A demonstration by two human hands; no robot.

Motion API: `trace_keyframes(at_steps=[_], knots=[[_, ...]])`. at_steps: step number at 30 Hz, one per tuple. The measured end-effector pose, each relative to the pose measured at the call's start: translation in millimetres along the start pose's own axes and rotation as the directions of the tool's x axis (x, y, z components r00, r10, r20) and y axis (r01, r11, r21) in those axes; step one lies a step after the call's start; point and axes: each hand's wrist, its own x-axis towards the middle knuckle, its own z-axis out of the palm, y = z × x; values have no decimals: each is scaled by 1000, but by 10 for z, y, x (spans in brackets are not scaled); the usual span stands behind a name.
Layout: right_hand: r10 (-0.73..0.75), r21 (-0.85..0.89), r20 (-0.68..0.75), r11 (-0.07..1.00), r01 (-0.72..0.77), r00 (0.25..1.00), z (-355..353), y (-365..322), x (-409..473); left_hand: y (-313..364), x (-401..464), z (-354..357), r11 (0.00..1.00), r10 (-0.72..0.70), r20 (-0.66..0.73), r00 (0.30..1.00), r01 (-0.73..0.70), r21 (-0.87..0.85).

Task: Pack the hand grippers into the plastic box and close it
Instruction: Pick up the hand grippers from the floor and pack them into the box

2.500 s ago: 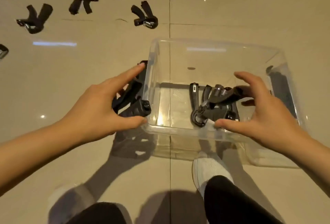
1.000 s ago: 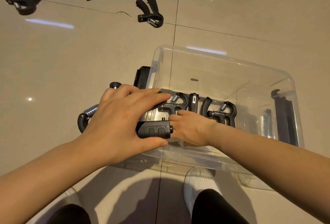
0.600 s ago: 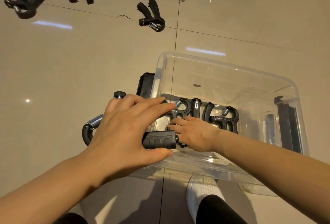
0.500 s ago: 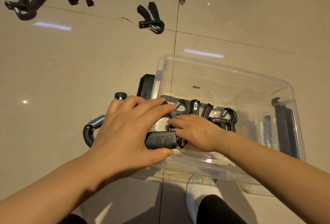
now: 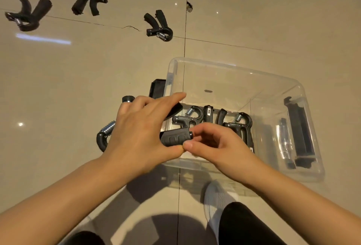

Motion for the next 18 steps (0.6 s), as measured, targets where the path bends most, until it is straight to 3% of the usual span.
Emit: trace_keyframes(at_steps=[4,9,15,18], knots=[[-7,174,-81,984,21,997,27,-92,-101,141,-28,-88,995,62,-105,993,-69,-65],[-174,252,-203,942,223,964,-177,-240,-306,469,171,-281,969,245,-217,945,-246,26],[-159,322,-476,884,339,865,-594,-188,-290,480,311,-271,881,422,-120,898,-376,287],[-121,328,-544,880,343,830,-767,-103,-294,349,146,-8,915,324,1,946,-314,254]])
